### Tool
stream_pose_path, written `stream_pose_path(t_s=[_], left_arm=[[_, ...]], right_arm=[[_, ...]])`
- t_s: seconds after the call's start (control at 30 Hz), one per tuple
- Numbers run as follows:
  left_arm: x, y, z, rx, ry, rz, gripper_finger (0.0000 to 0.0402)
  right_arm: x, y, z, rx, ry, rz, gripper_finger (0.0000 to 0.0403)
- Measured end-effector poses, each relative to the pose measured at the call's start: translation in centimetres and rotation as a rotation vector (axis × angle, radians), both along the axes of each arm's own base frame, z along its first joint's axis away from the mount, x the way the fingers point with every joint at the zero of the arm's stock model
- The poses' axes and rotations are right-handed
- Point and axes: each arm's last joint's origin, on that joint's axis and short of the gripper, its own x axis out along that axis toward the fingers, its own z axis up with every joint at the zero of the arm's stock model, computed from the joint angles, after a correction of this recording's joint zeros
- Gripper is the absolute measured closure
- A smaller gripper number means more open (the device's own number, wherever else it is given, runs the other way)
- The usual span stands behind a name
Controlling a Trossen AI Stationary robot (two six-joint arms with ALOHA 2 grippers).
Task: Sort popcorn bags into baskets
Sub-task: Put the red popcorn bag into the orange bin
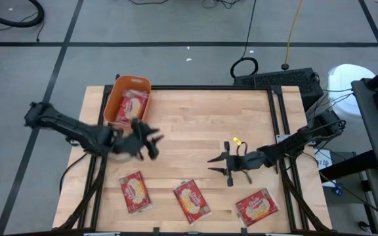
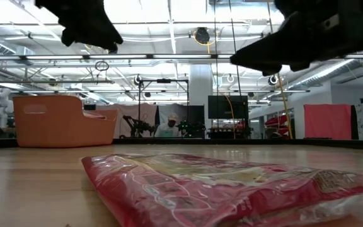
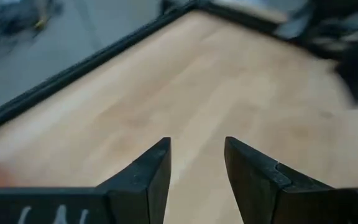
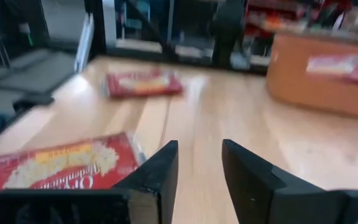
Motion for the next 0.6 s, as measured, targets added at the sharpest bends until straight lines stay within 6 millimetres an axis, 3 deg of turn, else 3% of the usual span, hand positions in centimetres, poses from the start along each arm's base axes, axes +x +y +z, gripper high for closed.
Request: stream_pose_path(t_s=[0.13, 0.27, 0.43, 0.6], left_arm=[[0.5, -4.4, -2.1, 0.082, -0.112, -0.080, 0.0248], [1.4, -7.4, -3.9, 0.117, -0.147, -0.133, 0.0247], [2.7, -9.8, -6.2, 0.102, -0.176, -0.179, 0.0247], [3.9, -11.2, -8.0, 0.072, -0.226, -0.186, 0.0247]], right_arm=[[1.7, 1.1, 1.0, -0.036, 0.134, 0.009, 0.0267], [2.8, 2.7, 2.7, 0.002, 0.204, 0.038, 0.0251], [2.7, 5.4, 4.2, 0.057, 0.277, 0.121, 0.0231], [1.4, 8.1, 4.6, 0.104, 0.293, 0.195, 0.0212]])
